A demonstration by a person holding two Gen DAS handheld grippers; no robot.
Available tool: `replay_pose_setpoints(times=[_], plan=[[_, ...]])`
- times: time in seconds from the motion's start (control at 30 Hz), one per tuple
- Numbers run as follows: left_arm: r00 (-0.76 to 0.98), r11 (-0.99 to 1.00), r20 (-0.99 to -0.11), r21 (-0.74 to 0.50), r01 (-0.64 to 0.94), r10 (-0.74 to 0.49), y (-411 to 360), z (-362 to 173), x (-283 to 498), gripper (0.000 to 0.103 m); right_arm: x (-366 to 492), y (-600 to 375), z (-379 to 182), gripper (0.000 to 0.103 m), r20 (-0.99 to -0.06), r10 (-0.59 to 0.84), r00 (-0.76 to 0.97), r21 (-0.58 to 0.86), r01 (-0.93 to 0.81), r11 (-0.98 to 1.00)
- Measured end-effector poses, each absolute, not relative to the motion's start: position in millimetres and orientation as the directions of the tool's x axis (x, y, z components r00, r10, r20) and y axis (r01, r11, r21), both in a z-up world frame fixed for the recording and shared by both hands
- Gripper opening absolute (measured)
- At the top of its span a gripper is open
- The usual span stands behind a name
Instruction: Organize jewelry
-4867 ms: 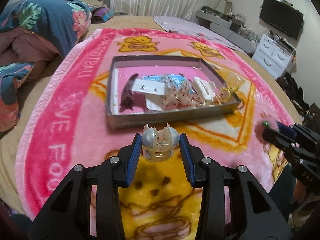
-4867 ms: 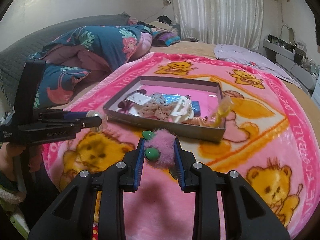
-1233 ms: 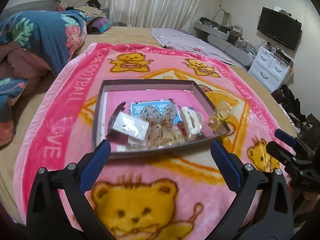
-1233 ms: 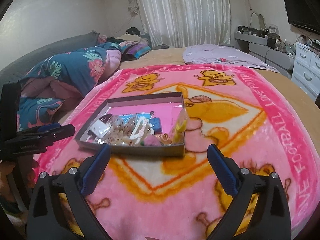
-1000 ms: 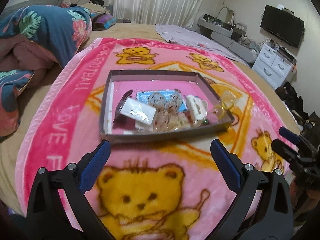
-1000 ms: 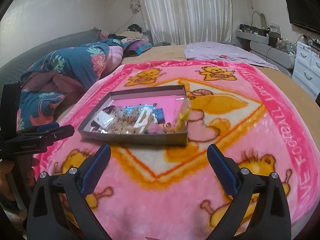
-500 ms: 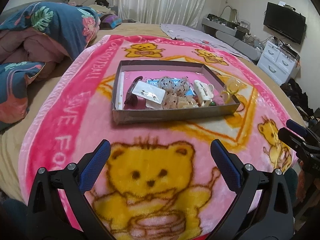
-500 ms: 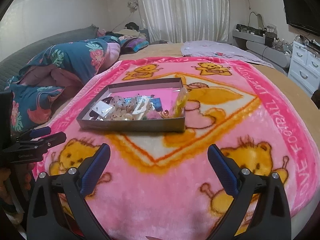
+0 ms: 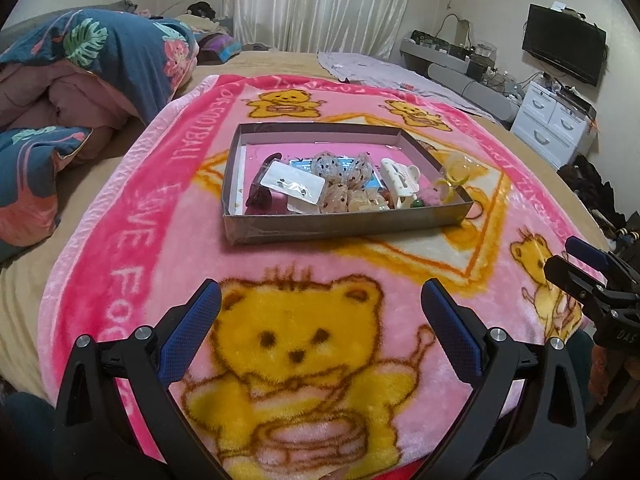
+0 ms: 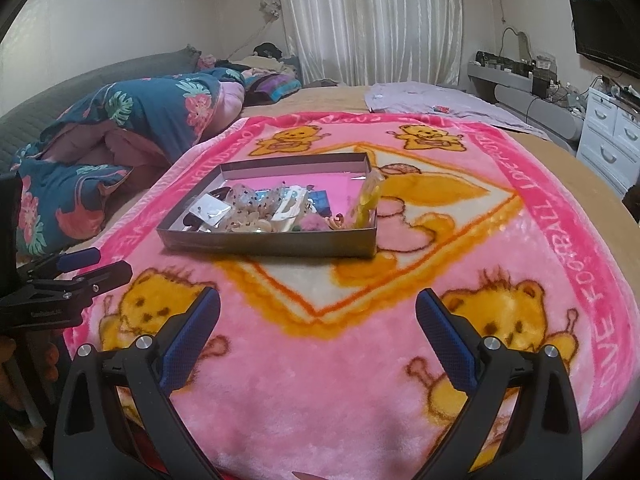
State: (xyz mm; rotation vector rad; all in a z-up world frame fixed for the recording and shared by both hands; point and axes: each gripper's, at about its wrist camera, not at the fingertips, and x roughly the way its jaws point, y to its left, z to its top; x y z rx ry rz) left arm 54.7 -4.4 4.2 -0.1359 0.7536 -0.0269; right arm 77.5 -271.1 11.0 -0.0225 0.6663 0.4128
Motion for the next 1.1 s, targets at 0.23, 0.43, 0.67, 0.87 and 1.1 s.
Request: replay_pose_setpoints(times=[0.23,0.43,0.67,0.87,1.1], plan=[[0.728,0.990,-0.682,-0.136,-0.032,-0.070,-3.6,5.2,53.2,0.094,76.9,-269.1,12.2,0.098,-0.605,0.366,0.707,0.108,-0.383,0.918],[0.730,0.991,-0.680,-0.132,-0.035,-0.065,-2.7,5.8,52.5,0.094,75.9,-266.6,12.1,0.098,-0.608,0.367,0.704,0.106,-0.385,0.917],[0.730,0.990,-0.681,-0.133,-0.044,-0.058,-0.2,6.9,52.3,0.094,75.9,-266.7,12.0,0.098,-0.608,0.366,0.705,0.107,-0.384,0.917],[0.731,0.991,-0.680,-0.129,-0.045,-0.055,0.6,7.9,52.1,0.094,75.5,-266.3,12.8,0.098,-0.607,0.367,0.705,0.104,-0.387,0.916],[0.730,0.991,-0.681,-0.128,-0.045,-0.055,0.5,7.9,52.2,0.094,74.3,-264.6,11.2,0.098,-0.607,0.368,0.704,0.103,-0.390,0.915]])
